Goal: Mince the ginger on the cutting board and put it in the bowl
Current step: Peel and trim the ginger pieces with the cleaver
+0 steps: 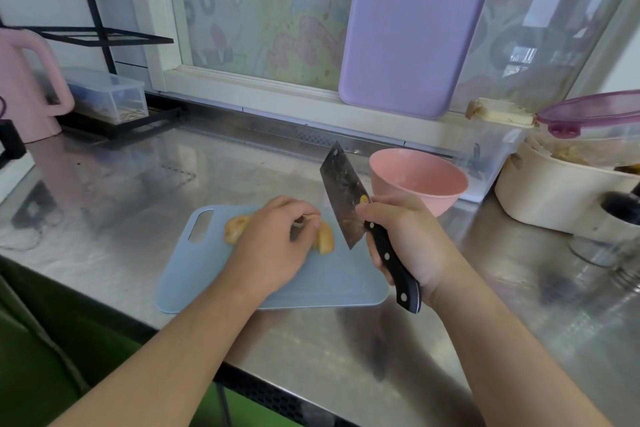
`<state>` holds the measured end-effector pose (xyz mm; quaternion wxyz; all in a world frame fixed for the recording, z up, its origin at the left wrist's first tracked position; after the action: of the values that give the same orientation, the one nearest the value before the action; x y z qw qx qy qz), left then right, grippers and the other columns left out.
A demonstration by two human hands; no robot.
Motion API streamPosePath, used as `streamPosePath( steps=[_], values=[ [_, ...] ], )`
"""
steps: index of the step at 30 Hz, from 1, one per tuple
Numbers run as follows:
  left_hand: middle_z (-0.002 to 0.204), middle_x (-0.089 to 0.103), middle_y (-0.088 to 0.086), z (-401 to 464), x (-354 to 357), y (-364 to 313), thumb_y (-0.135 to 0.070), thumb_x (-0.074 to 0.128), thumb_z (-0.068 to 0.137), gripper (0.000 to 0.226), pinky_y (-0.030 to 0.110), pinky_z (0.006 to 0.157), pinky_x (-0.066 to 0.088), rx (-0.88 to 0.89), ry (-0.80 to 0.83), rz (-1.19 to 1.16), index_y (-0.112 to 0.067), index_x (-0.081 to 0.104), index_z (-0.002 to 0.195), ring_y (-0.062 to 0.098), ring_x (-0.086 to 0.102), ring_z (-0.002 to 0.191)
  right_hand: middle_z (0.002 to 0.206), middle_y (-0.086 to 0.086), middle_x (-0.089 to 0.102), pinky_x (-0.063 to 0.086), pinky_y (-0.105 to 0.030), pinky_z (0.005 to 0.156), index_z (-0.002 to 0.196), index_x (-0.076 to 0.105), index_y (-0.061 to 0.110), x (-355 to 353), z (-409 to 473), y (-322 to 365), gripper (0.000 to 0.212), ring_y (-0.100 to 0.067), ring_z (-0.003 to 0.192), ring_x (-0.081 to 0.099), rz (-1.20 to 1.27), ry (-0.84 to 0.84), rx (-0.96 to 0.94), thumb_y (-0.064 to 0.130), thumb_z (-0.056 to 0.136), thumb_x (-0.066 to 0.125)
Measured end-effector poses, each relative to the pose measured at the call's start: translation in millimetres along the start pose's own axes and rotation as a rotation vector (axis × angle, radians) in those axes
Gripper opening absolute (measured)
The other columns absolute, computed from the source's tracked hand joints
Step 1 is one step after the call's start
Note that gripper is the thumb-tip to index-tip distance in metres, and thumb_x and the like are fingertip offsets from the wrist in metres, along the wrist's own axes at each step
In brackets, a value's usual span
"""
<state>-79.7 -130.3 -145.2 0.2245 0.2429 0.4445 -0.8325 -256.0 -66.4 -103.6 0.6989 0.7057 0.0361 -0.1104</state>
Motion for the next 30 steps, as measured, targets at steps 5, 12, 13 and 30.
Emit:
streamPosePath(
  steps=[5, 12, 13, 30],
  values=[
    [0.104, 0.064, -0.012, -0.8, -12.4, 2.9, -0.027, 0.067, 0.100, 0.015, 0.005, 0.083, 0.046, -0.051, -0.153, -0.104, -0.028, 0.080, 0.107, 0.002, 0.065, 0.094, 0.046, -0.016, 0.045, 0.032, -0.021, 0.040, 0.083, 0.055, -0.009, -1.0, -0.6, -1.7, 0.031, -0.022, 0.038, 0.036, -0.009, -0.006, 0.005, 0.017, 0.098, 0.058],
    [0.092, 0.072, -0.018, -2.0, -19.1, -0.1, -0.026, 0.070, 0.095, 0.011, 0.030, 0.080, 0.056, -0.108, -0.198, -0.186, -0.035, 0.073, 0.099, 0.004, 0.066, 0.090, 0.046, -0.016, 0.045, 0.031, -0.022, 0.039, 0.086, 0.053, -0.015, -1.9, 1.7, -2.0, 0.031, -0.021, 0.036, 0.035, 0.014, -0.017, -0.004, 0.014, 0.097, 0.058],
    [0.090, 0.072, -0.017, -2.7, -18.3, -0.7, -0.025, 0.070, 0.094, 0.013, 0.032, 0.081, 0.056, -0.111, -0.187, -0.202, -0.036, 0.072, 0.101, 0.005, 0.066, 0.089, 0.046, -0.016, 0.045, 0.030, -0.021, 0.039, 0.083, 0.055, -0.012, -1.9, 2.0, -2.1, 0.029, -0.021, 0.035, 0.036, 0.019, -0.020, -0.004, 0.014, 0.097, 0.058],
    [0.072, 0.062, 0.002, -11.7, -11.4, -16.6, -0.001, 0.076, 0.084, 0.026, 0.033, 0.070, 0.054, 0.008, -0.042, -0.274, -0.025, 0.073, 0.094, 0.019, 0.060, 0.068, 0.046, -0.017, 0.046, 0.030, -0.021, 0.039, 0.074, 0.053, 0.005, -2.0, 0.9, -1.8, 0.026, -0.021, 0.034, 0.037, 0.023, -0.020, -0.005, 0.015, 0.098, 0.058]
  ],
)
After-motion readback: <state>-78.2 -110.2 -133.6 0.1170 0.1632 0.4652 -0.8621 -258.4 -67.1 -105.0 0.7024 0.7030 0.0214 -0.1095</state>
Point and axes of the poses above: each hand's wrist, its own z-axis towards the middle knuckle, its own x-axis out of the palm, y = z × x, the point moved 6 cm from there along z, towards the middle knuckle
